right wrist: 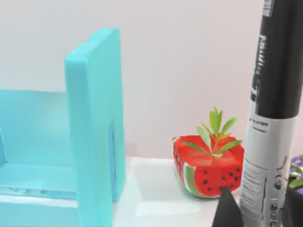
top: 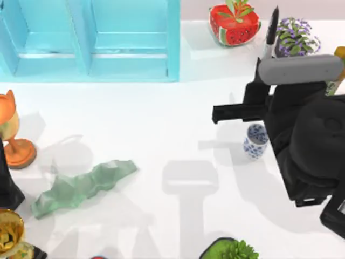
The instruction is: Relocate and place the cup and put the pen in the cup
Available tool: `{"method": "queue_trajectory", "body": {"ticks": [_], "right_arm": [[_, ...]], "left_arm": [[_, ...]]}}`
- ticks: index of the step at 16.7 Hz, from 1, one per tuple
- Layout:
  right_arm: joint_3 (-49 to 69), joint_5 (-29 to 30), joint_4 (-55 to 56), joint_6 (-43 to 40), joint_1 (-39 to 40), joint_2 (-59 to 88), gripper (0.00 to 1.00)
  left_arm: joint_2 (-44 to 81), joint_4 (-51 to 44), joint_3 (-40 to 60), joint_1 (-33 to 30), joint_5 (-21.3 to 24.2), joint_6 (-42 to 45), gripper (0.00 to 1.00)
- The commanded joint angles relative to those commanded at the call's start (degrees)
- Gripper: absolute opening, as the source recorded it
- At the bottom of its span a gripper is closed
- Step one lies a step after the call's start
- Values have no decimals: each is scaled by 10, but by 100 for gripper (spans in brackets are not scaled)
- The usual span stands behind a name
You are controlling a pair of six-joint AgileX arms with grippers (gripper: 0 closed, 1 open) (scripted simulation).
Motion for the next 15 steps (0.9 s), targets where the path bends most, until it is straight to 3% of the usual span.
{"method": "queue_trajectory", "body": {"ticks": [5, 15], "right_arm": [[-103, 20, 94, -34, 7, -60, 0], [-99, 10, 110, -34, -5, -37, 0]], "left_arm": [[0, 0, 0, 0, 0, 0, 100], [0, 0, 0, 0, 0, 0, 100]]}}
